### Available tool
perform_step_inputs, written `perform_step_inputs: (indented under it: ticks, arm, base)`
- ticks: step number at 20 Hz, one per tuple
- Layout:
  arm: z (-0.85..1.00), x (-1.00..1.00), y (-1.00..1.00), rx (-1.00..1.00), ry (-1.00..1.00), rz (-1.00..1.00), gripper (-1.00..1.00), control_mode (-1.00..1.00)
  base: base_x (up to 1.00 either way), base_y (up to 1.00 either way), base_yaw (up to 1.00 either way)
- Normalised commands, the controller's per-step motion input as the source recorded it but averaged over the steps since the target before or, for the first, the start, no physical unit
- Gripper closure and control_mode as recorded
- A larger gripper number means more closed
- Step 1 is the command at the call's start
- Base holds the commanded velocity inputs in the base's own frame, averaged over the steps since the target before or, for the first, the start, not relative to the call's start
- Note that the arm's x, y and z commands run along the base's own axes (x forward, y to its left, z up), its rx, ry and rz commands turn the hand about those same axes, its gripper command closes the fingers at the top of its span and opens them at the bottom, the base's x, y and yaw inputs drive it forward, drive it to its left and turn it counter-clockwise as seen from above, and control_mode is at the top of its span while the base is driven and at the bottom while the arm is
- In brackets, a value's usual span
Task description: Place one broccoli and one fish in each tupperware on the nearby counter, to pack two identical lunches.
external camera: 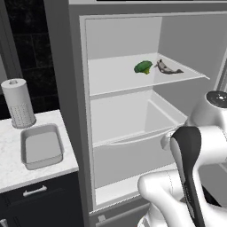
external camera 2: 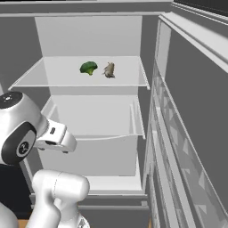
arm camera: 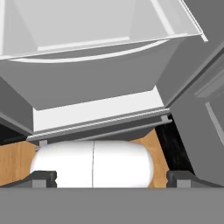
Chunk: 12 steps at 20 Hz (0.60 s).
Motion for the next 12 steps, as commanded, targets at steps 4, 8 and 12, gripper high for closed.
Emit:
perform_step_inputs:
  ticks: [4,8,12]
  arm:
    - [0.00,0.00,0.00,0.00,0.00,0.00,-1.00,1.00]
    - [0.00,0.00,0.00,0.00,0.00,0.00,-1.00,1.00]
    - [0.03,0.00,0.00,0.01,-0.10,0.00,-1.00,-1.00]
  base:
    - [0.00,0.00,0.00]
    - [0.00,0.00,0.00]
    - [0.00,-0.03,0.00]
